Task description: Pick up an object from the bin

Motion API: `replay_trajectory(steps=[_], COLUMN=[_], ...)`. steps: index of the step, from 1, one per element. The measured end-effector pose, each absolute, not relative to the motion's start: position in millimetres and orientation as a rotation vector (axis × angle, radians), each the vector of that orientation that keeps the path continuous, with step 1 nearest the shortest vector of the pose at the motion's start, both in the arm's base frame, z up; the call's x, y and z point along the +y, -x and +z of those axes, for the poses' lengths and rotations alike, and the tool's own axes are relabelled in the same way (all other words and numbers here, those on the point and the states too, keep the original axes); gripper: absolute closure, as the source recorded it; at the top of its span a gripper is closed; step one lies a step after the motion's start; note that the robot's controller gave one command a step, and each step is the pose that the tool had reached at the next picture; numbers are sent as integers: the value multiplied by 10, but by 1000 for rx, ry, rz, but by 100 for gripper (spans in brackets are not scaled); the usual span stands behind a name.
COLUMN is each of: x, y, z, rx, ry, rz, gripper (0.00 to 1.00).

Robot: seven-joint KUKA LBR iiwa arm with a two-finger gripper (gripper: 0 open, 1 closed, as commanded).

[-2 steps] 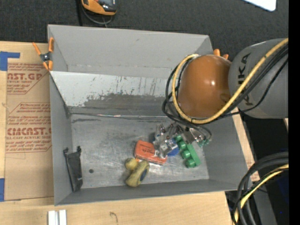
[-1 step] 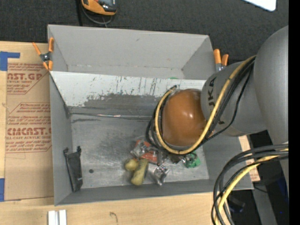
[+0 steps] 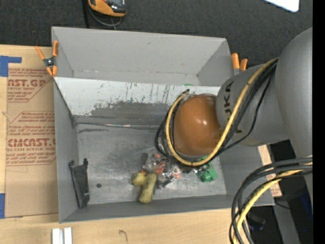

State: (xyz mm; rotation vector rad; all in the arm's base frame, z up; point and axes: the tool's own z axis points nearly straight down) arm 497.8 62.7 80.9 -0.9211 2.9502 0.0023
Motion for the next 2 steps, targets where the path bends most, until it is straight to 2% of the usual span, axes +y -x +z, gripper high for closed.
replay_trajectory(steps=[1,2], x=[627,422], y=[-4977,-5009], z=[809,2511], rx=[2950,2967], ry=[921,1002], rz=[2,-4], gripper=[100,100])
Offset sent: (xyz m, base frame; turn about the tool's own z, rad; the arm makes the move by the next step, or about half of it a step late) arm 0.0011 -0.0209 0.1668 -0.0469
